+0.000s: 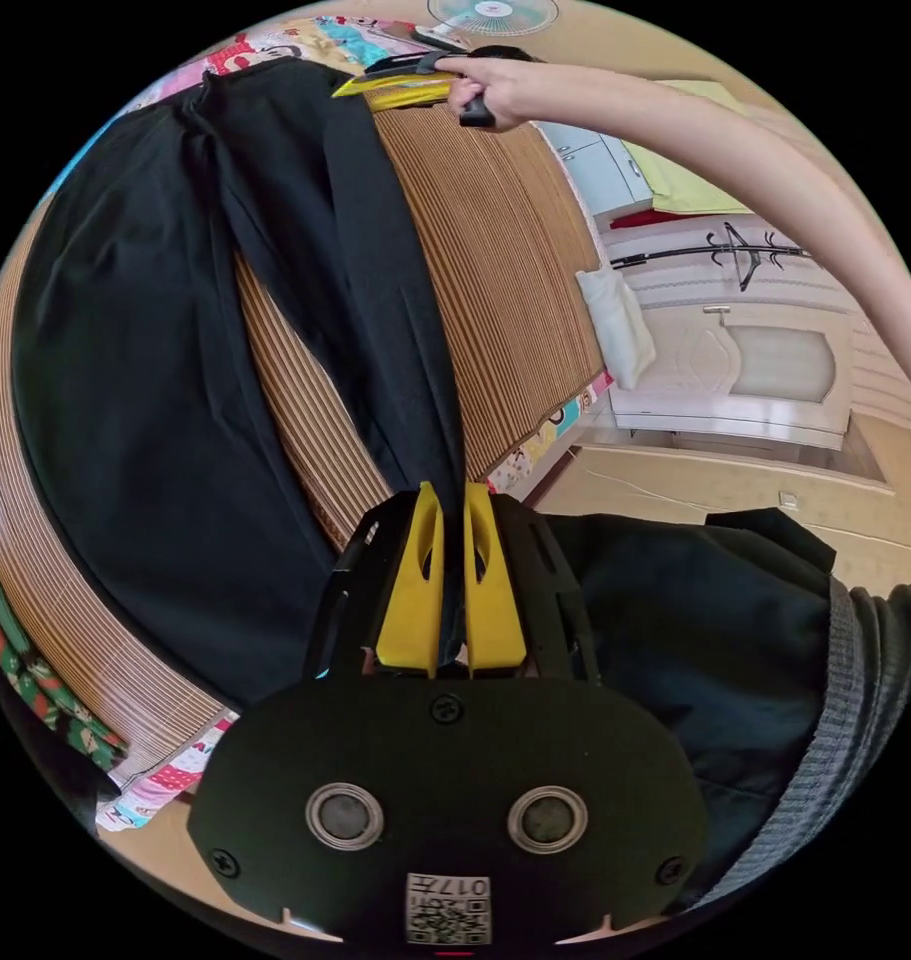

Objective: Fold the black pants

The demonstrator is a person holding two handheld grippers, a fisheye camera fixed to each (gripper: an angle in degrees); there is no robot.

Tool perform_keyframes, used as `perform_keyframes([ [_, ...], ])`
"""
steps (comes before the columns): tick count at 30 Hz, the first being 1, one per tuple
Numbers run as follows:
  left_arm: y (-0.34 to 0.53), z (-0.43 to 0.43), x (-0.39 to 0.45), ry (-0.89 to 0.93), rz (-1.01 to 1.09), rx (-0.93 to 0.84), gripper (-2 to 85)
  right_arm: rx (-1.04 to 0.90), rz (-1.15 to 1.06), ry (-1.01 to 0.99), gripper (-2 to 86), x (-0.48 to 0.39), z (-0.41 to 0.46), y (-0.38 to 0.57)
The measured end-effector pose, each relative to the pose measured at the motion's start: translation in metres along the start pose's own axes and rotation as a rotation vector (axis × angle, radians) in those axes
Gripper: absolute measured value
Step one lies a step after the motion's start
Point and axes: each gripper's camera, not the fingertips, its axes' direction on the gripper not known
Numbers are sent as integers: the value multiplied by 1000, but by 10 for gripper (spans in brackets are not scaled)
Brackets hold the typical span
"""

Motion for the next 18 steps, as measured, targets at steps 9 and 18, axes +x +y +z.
perform_keyframes([
  [9, 76, -45, -36, 330, 2, 108, 7, 7, -588, 120, 18, -266, 81, 66],
  [18, 168, -66, -126, 31, -411, 64, 42, -257, -533, -296, 19, -289, 170, 65],
])
